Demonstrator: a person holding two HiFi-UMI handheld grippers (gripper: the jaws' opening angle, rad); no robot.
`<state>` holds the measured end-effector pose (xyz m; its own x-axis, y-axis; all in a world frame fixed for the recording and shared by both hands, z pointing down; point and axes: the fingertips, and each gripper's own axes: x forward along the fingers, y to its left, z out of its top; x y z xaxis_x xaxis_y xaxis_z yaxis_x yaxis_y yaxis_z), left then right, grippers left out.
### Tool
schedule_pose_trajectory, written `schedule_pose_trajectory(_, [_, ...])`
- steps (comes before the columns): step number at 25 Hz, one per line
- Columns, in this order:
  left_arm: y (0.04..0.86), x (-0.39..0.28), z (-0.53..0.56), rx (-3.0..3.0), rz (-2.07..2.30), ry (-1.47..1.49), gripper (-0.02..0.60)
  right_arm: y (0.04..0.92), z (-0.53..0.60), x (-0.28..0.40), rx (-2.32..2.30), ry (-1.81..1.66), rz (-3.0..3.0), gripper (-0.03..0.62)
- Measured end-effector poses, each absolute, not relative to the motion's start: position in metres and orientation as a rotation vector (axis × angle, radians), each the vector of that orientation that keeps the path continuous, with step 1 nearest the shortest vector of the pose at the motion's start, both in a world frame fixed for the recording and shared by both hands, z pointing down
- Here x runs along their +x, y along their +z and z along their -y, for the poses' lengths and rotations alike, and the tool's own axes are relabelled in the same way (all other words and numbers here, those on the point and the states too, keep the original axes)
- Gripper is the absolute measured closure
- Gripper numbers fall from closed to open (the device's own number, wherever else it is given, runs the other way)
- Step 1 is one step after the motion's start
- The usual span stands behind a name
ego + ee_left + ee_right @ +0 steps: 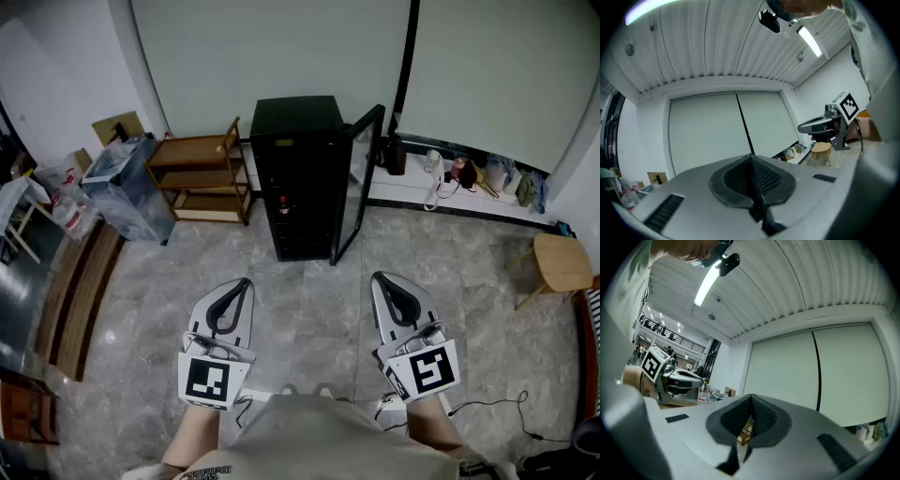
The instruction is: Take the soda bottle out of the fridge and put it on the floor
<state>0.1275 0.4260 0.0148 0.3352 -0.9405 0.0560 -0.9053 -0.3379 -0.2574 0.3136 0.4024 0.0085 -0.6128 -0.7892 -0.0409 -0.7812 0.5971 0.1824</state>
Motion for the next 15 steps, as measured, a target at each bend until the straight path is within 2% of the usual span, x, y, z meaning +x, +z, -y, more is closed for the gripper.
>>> schedule_pose_trajectory(15, [0.034,0.151,-0.404,-2.381,-1.737,-0.346,0.574,0.031,-0.371,0.35,1.354,-0.226,2.774,0.599])
